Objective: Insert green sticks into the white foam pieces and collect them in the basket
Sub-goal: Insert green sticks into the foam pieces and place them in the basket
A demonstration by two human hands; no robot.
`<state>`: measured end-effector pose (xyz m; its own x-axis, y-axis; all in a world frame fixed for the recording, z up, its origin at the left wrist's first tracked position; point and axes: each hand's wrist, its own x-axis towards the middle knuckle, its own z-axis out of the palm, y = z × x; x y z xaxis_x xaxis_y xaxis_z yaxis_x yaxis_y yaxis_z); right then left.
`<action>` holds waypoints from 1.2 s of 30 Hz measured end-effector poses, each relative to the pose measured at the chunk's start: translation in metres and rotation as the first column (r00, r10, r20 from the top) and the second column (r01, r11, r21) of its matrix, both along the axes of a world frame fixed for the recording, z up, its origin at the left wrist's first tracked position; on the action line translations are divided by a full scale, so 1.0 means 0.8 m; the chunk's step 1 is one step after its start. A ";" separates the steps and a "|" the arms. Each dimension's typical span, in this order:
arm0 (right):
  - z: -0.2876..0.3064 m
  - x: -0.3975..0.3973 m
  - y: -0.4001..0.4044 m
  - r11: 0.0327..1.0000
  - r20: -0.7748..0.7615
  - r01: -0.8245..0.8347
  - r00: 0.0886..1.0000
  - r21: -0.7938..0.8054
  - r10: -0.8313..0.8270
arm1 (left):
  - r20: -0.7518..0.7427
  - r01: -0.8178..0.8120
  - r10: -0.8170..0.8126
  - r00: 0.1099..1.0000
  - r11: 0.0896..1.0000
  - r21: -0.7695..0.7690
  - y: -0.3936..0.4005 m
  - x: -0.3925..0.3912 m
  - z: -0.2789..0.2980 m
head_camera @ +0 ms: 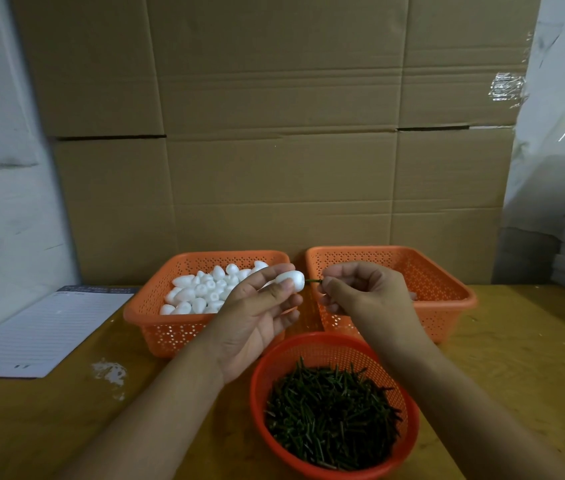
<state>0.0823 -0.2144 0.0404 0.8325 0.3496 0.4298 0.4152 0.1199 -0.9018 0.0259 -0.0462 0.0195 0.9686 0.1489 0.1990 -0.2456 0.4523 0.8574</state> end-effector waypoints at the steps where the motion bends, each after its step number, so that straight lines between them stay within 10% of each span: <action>1: 0.000 0.000 0.000 1.000 0.007 0.010 1.000 -0.010 -0.010 | 0.001 0.001 -0.001 1.000 1.000 0.004 -0.001 0.000 0.000; 36: -0.004 0.002 0.001 0.976 -0.185 -0.172 0.963 0.131 0.195 | 0.003 -0.002 0.002 1.000 0.998 0.056 -0.005 -0.002 0.002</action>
<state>0.0838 -0.2133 0.0371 0.8304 0.4628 0.3104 0.1934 0.2831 -0.9394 0.0244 -0.0506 0.0210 0.9678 0.1392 0.2098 -0.2489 0.4031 0.8807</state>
